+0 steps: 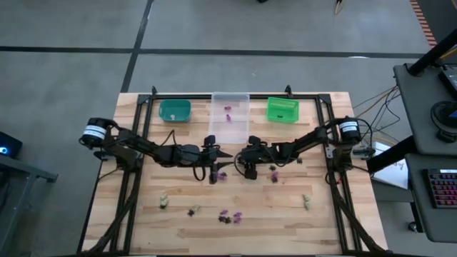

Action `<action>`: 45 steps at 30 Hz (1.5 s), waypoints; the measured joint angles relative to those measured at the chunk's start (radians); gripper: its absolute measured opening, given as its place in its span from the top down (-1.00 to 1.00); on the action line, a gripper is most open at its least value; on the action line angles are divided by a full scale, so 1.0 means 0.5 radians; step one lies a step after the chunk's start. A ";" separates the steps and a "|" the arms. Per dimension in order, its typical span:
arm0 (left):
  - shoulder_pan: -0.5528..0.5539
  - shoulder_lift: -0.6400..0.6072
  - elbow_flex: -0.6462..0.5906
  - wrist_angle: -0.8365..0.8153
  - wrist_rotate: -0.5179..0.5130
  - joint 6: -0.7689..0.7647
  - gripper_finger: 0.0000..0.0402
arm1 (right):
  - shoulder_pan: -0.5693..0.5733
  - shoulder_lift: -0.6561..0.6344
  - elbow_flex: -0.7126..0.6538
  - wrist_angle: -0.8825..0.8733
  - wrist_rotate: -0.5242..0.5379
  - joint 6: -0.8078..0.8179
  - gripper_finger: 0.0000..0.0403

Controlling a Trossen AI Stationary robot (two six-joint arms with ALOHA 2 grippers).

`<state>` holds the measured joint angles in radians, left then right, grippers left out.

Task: Sort Halloween decoration
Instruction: Put the black spider toy into the green bin

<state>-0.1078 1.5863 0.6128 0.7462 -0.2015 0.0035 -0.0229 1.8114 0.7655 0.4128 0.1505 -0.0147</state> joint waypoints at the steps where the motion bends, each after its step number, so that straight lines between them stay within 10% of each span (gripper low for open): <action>1: 0.000 -0.003 0.000 -0.005 0.000 0.013 0.52 | -0.003 0.017 0.004 0.015 -0.002 0.005 0.16; 22: 0.000 -0.210 0.015 -0.033 -0.004 0.106 0.52 | -0.005 0.016 0.001 0.033 0.013 0.093 0.77; 45: -0.006 -0.351 0.015 -0.117 0.000 0.003 0.52 | -0.003 -0.350 -0.003 -0.184 -0.335 0.624 0.81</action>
<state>-0.1107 1.4109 0.6205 0.6876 -0.2013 0.0051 -0.0242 1.6366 0.7639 0.3210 -0.0172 0.2974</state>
